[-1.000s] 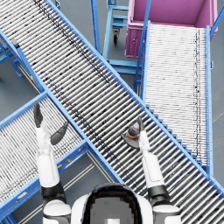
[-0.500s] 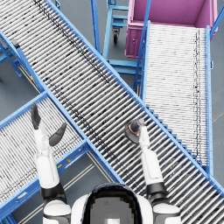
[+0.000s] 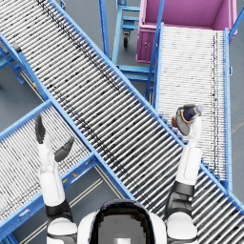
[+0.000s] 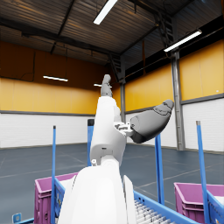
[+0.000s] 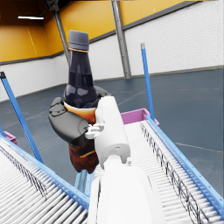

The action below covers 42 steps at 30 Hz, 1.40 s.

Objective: Pick up the oil and place it on the left assembly line, put the cola on the right, and keep Sprite still

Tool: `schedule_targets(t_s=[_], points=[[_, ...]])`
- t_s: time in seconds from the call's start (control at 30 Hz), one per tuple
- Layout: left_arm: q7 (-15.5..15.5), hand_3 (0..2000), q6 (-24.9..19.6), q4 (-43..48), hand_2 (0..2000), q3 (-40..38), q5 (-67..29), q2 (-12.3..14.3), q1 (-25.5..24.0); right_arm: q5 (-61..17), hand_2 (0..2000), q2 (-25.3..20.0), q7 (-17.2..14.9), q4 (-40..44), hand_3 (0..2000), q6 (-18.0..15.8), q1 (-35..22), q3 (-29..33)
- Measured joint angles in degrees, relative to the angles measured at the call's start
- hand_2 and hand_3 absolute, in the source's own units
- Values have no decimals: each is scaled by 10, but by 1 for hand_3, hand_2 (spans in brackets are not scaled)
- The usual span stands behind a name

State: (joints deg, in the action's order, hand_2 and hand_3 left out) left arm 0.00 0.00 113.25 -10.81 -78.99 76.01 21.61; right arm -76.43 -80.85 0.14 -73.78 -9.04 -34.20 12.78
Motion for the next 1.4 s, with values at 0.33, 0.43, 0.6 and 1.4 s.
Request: schedule_targets(t_s=[0.33, 0.43, 0.6, 1.4], points=[[0, 0, 0, 9, 0, 5, 0, 1, 0, 1, 0, 61, -1, 266, 0, 84, -210, 49], [0, 0, 0, 14, 0, 6, 0, 3, -4, 1, 0, 61, -1, 210, 0, 88, -209, 40], [0, 0, 0, 18, 0, 10, 0, 4, -5, 0, 0, 41, -1, -1, 0, 90, -111, 13], [14, 0, 14, -20, 0, 65, 51, -13, -11, 45, 0, 12, -15, -314, 0, 77, 139, -72]])
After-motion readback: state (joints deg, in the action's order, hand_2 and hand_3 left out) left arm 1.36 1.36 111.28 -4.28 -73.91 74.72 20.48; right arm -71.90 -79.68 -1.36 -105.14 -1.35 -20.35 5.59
